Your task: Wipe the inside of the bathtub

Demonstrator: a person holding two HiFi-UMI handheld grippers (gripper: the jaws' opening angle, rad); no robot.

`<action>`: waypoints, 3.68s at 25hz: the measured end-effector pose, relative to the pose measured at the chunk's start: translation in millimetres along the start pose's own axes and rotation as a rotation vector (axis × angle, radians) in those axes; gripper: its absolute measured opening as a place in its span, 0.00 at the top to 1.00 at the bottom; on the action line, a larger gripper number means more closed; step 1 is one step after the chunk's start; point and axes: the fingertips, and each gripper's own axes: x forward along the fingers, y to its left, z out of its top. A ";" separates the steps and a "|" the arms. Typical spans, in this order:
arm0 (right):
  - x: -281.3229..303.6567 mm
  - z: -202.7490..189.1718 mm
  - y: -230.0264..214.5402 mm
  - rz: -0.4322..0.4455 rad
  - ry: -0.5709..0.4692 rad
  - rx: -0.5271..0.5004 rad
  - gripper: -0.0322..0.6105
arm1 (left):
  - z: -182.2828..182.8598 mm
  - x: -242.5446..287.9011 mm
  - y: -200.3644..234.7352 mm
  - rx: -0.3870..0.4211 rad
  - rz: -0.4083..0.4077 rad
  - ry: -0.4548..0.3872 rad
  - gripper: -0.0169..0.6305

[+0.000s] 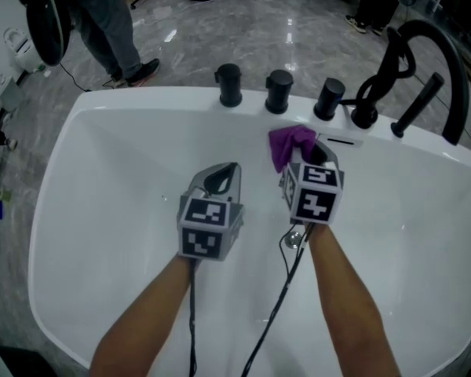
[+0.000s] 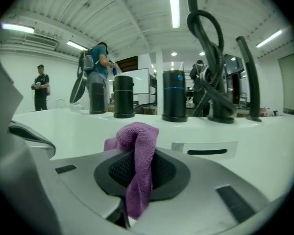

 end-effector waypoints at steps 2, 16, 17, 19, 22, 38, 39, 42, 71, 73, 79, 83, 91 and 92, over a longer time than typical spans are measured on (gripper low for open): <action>3.8 -2.3 14.4 0.058 0.022 -0.031 0.86 | 1.0 0.8 -4.4 0.000 -0.001 0.001 0.96; 4.8 -2.4 6.2 0.019 0.046 0.047 0.86 | 0.7 -3.5 5.2 -0.015 -0.014 -0.005 0.96; 6.7 -2.1 17.2 0.045 0.047 0.040 0.86 | -1.5 -5.3 10.9 -0.015 -0.006 0.001 0.96; 11.2 1.3 40.5 0.100 0.046 0.016 0.86 | -4.8 -8.6 19.6 -0.016 0.012 0.012 0.96; 12.8 4.4 45.3 0.127 0.042 0.012 0.86 | -5.3 -9.1 17.8 -0.017 0.019 0.018 0.96; 13.4 5.9 43.2 0.058 0.052 0.017 0.86 | -4.1 -20.7 47.9 -0.036 0.009 -0.016 0.96; 16.3 8.8 56.8 0.064 0.050 0.011 0.86 | -5.5 -23.7 55.6 -0.042 0.015 -0.016 0.96; 23.5 9.0 87.8 0.087 0.049 0.005 0.86 | -8.9 -32.4 78.0 -0.049 0.030 -0.015 0.96; 8.8 16.5 36.5 0.133 0.054 -0.017 0.86 | 7.1 -21.9 27.9 -0.028 0.001 -0.002 0.96; 2.8 12.7 14.3 0.103 0.060 -0.012 0.86 | 9.8 -18.7 15.7 -0.031 -0.011 -0.008 0.96; -6.0 -2.4 -31.2 -0.017 0.053 0.100 0.86 | 7.4 -16.6 14.4 -0.033 -0.032 -0.016 0.96; -2.7 -6.4 -24.9 -0.111 0.026 0.159 0.86 | -10.9 -22.3 45.2 -0.031 -0.011 0.007 0.96; -6.3 -9.9 -14.2 -0.209 0.008 0.191 0.86 | -23.7 -31.1 60.8 -0.048 0.010 0.003 0.96; -5.2 -8.5 -7.2 -0.205 0.009 0.191 0.86 | -25.1 -33.9 64.3 -0.051 0.015 0.005 0.96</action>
